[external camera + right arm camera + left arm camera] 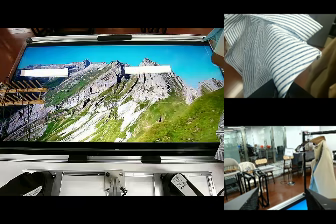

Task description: Fold the shirts.

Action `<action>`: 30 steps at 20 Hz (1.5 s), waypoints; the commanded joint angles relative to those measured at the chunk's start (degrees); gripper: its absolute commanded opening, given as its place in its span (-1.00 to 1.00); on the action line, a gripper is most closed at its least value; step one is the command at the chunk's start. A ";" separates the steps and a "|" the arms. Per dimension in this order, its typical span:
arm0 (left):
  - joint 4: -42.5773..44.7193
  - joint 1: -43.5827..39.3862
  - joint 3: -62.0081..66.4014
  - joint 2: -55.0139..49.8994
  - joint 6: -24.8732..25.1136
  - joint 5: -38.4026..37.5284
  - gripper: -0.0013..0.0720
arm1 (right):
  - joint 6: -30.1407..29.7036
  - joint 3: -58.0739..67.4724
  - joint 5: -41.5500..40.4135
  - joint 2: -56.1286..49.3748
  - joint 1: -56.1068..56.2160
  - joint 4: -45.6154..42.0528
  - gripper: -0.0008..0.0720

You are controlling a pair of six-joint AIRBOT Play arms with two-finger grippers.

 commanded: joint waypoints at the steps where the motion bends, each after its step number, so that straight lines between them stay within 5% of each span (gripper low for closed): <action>1: 0.07 0.07 -0.02 0.00 -0.22 -0.07 0.96 | 2.60 0.13 -1.90 -0.24 -6.99 -0.46 -0.74; 7: 0.07 0.07 0.00 0.04 -4.35 -2.27 0.96 | 2.71 0.13 -4.42 -0.57 -15.37 1.75 -0.74; 22: 0.28 0.07 0.00 0.04 -5.49 -2.58 0.96 | 5.55 0.13 9.88 1.64 -22.45 5.05 -0.71; 23: 0.57 0.07 0.00 0.04 -5.49 -2.58 0.96 | 5.33 0.13 9.88 2.01 -22.43 6.01 -0.64; 25: 0.98 0.07 -0.02 0.02 -5.51 -2.60 0.96 | 5.20 0.13 10.12 2.95 -22.43 6.45 0.08; 26: 1.42 0.07 -0.02 -0.02 -5.51 -2.69 0.96 | 5.16 0.13 11.37 3.48 -22.43 7.10 0.28; 30: 1.60 0.07 -0.02 -1.44 -5.51 -3.13 0.96 | -0.52 0.13 21.90 7.32 -22.43 13.16 0.29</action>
